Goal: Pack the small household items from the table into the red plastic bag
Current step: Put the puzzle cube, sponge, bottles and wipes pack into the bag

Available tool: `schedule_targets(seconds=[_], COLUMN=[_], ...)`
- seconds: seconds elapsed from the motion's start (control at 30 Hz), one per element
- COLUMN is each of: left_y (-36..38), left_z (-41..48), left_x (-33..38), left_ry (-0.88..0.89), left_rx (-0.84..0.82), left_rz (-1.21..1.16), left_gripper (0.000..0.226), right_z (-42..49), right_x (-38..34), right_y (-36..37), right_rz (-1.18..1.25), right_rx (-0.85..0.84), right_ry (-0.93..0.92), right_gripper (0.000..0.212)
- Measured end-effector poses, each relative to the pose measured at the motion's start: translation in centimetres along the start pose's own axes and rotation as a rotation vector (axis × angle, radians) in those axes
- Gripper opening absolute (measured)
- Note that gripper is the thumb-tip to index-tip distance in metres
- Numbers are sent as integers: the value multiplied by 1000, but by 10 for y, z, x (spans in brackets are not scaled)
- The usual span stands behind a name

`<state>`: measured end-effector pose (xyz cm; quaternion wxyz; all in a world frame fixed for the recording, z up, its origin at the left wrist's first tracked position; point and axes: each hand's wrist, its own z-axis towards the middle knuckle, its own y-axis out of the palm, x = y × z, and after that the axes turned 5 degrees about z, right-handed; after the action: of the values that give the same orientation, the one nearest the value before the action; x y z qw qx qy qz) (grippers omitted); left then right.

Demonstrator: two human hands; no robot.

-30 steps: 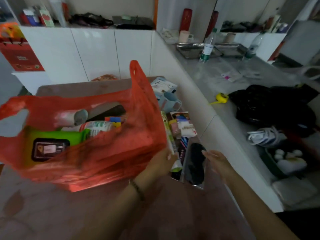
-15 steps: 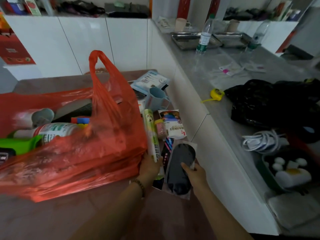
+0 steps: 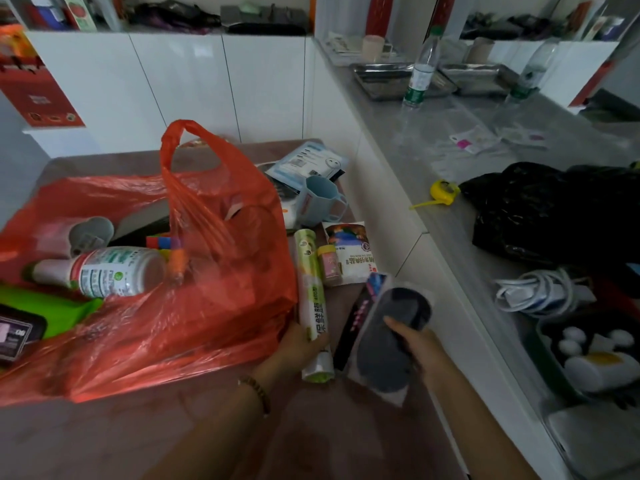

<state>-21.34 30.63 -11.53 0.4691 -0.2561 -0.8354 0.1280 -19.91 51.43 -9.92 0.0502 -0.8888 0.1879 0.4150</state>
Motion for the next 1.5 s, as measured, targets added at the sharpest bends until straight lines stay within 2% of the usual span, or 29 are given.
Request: schedule_targets(seconds=[0.07, 0.17, 0.27, 0.4, 0.5, 0.57, 0.63, 0.7, 0.77, 0.83, 0.9, 0.93, 0.97, 1.03, 1.07, 1.13, 1.2, 1.27, 1.33, 1.4, 1.5], left_y=[-2, -8, -23, -55, -82, -100, -122, -150, -184, -224, -263, -282, -300, -329, -339, -355, -367, -377, -388, -400, -407], left_z=[-11, -41, -71, -107, -120, -131, -143, -159, -168, -171, -171, -171, -169, -156, -148, -136, -132, -131, -131, -133, -131], left_x=[-8, -13, -10, 8, 3, 0, -2, 1, 0, -10, -22, -31, -39, -57, -64, -71, -67, -57, -51, -49, -54], left_ry=[-5, 19, 103, 221, 272, 271, 295, 385, 501, 643, 661, 624, 549, 375, 313, 260, 335, 420, 482, 532, 569], left_rx=[-8, -112, -158, -237, -267, -231, -167, -47, 195, 621, 1018, 1138, 1177, 1090, 1014, 889, 810, 637, 446, 337, 294], left_rz=[-87, -208, -228, -250, -204, -162, -129, -172, -176, 29, 331, 463, 559, 667, 687, 619, 367, -47, -494, -640, -615], left_gripper=[55, 39, 40, 17, 24, 29, 25, 30, 26, 19, 35, 50, 65, 84, 81, 51, 12, 33, 29, 27, 32], right_z=[-10, -25, -46, -80, -105, -118, -131, -142, -150, -157, -163, -170, -176, -197, -208, -219, -222, -219, -214, -208, -192], right_x=[-15, -19, -12, -17, -27, -31, -34, -38, -42, -48, -54, -56, -58, -64, -65, -65, -61, -56, -56, -62, -70], right_y=[-16, -11, 21, 64, 91, 106, 122, 140, 156, 168, 179, 187, 196, 218, 232, 261, 289, 312, 327, 339, 360], right_rz=[161, 301, 359, 455, 437, 394, 376, 391, 400, 376, 340, 318, 295, 226, 193, 113, 36, 6, 38, 106, 211], right_rx=[-61, -226, -423, -562, -637, -618, -596, -603, -614, -632, -676, -716, -753, -823, -860, -835, -768, -722, -691, -629, -466], right_ry=[56, 181, 203, 161, 107, 110, 93, 63, 27, 6, -3, -4, -7, 0, 8, 34, 70, 108, 147, 180, 221], right_gripper=[54, 84, 94, 88, 67, 52, 37, 45, 57, 63, 77, 78, 73, 58, 48, 27, 27, 30, 31, 31, 37])
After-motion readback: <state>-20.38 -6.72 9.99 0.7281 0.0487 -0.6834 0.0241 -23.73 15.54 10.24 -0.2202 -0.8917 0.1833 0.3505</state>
